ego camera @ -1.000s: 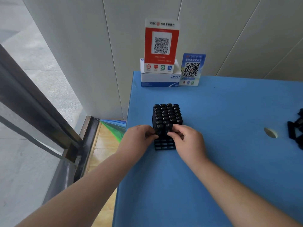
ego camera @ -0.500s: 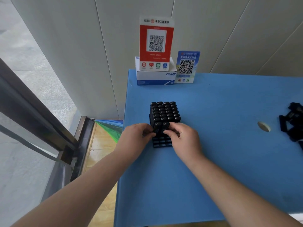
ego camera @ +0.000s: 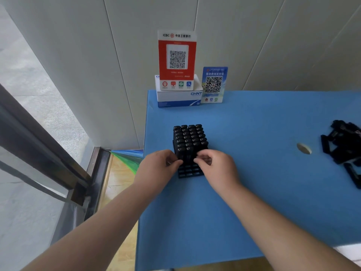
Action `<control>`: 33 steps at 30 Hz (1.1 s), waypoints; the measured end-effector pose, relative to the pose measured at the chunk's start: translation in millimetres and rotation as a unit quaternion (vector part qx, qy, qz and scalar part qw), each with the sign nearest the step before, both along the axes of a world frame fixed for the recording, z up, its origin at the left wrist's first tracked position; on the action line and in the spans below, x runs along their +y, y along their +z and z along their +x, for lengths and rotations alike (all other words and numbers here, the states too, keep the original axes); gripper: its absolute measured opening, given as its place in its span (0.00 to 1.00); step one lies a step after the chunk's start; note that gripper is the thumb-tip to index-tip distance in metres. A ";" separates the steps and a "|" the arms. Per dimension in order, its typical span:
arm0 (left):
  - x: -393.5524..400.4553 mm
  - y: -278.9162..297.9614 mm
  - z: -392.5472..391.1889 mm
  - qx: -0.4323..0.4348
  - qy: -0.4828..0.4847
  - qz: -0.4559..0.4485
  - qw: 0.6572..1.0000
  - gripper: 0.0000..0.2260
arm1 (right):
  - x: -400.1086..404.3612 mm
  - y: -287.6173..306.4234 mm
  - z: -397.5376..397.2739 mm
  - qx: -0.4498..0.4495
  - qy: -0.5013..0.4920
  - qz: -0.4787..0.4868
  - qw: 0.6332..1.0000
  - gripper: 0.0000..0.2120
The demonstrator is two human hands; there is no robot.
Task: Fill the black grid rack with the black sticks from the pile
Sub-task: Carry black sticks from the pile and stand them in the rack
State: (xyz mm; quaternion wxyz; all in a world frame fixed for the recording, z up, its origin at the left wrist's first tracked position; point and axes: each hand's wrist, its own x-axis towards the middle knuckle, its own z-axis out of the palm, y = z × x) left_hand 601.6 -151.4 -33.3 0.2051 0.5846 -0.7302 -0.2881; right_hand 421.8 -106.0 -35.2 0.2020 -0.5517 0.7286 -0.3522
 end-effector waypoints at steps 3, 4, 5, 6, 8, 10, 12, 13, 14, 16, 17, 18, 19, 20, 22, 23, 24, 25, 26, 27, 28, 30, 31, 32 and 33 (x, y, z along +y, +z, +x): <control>7.4 8.1 -3.0 -0.004 0.003 0.006 1.000 0.06 | 12.3 7.7 -10.4 -0.014 0.002 0.001 1.000 0.08; 11.9 11.4 -5.4 -0.008 0.002 0.006 1.000 0.06 | 17.8 10.6 -16.0 -0.016 0.002 -0.001 1.000 0.08; 17.6 14.8 -8.5 -0.012 -0.003 0.005 1.000 0.06 | 23.9 13.2 -22.6 -0.020 0.002 -0.004 1.000 0.08; 24.3 18.0 -12.4 -0.016 -0.009 0.004 1.000 0.06 | 31.4 16.4 -29.6 -0.026 0.002 -0.011 1.000 0.09; 39.4 24.1 -24.0 -0.023 -0.030 0.002 0.999 0.05 | 49.2 22.7 -46.9 -0.031 -0.004 -0.023 0.999 0.10; 55.0 28.7 -40.7 -0.022 -0.062 -0.018 0.998 0.04 | 71.1 30.2 -67.9 -0.024 -0.008 -0.033 0.999 0.14; 71.0 33.5 -62.8 -0.029 -0.094 -0.067 0.993 0.05 | 97.9 39.2 -93.6 0.021 -0.007 -0.045 0.999 0.18; 79.8 36.0 -75.6 -0.038 -0.110 -0.094 0.989 0.09 | 113.2 44.3 -107.9 0.058 -0.008 -0.044 0.997 0.19; 89.3 39.3 -89.1 -0.052 -0.125 -0.119 0.984 0.13 | 130.4 49.8 -122.8 0.094 -0.011 -0.038 0.995 0.19; 110.3 47.0 -117.0 -0.082 -0.159 -0.160 0.971 0.18 | 167.7 60.1 -152.1 0.148 -0.024 -0.012 0.989 0.21; 121.2 49.9 -131.2 -0.095 -0.176 -0.175 0.964 0.20 | 187.1 64.5 -166.0 0.168 -0.035 0.002 0.985 0.21; 132.1 51.9 -145.3 -0.107 -0.190 -0.183 0.959 0.21 | 206.3 68.6 -179.3 0.185 -0.048 0.012 0.981 0.22; 143.5 53.6 -159.5 -0.116 -0.203 -0.188 0.954 0.22 | 224.9 71.7 -191.6 0.198 -0.062 0.021 0.978 0.22; 155.4 54.9 -173.3 -0.121 -0.213 -0.189 0.951 0.22 | 243.2 73.7 -203.4 0.208 -0.076 0.029 0.975 0.22; 179.7 56.7 -199.8 -0.125 -0.232 -0.192 0.945 0.23 | 278.4 75.7 -225.4 0.218 -0.106 0.041 0.969 0.22; 191.6 57.7 -212.5 -0.127 -0.240 -0.194 0.943 0.23 | 295.0 76.1 -235.7 0.221 -0.120 0.047 0.967 0.23; 203.4 58.3 -225.0 -0.129 -0.249 -0.197 0.940 0.23 | 311.7 76.5 -245.4 0.224 -0.134 0.052 0.964 0.23; 214.6 58.4 -237.3 -0.128 -0.257 -0.200 0.937 0.23 | 327.3 76.4 -254.5 0.228 -0.146 0.057 0.961 0.23; 225.1 58.1 -249.2 -0.126 -0.265 -0.201 0.935 0.23 | 341.8 76.4 -262.7 0.231 -0.157 0.063 0.958 0.23; 234.5 57.8 -260.7 -0.123 -0.272 -0.200 0.933 0.23 | 354.8 76.1 -270.5 0.232 -0.167 0.067 0.956 0.23; 243.1 57.3 -271.6 -0.120 -0.278 -0.197 0.932 0.23 | 366.7 75.8 -277.6 0.230 -0.175 0.069 0.955 0.22; 257.2 56.0 -292.7 -0.118 -0.294 -0.188 0.930 0.23 | 386.2 74.7 -291.0 0.222 -0.191 0.070 0.953 0.22; 262.3 55.3 -302.4 -0.118 -0.303 -0.183 0.928 0.23 | 394.0 74.1 -297.2 0.217 -0.197 0.069 0.954 0.21; 266.4 54.7 -311.7 -0.116 -0.312 -0.179 0.926 0.23 | 400.0 73.5 -303.2 0.212 -0.203 0.070 0.953 0.21; 269.1 54.0 -321.1 -0.114 -0.319 -0.177 0.924 0.23 | 404.7 72.4 -309.2 0.209 -0.207 0.073 0.953 0.21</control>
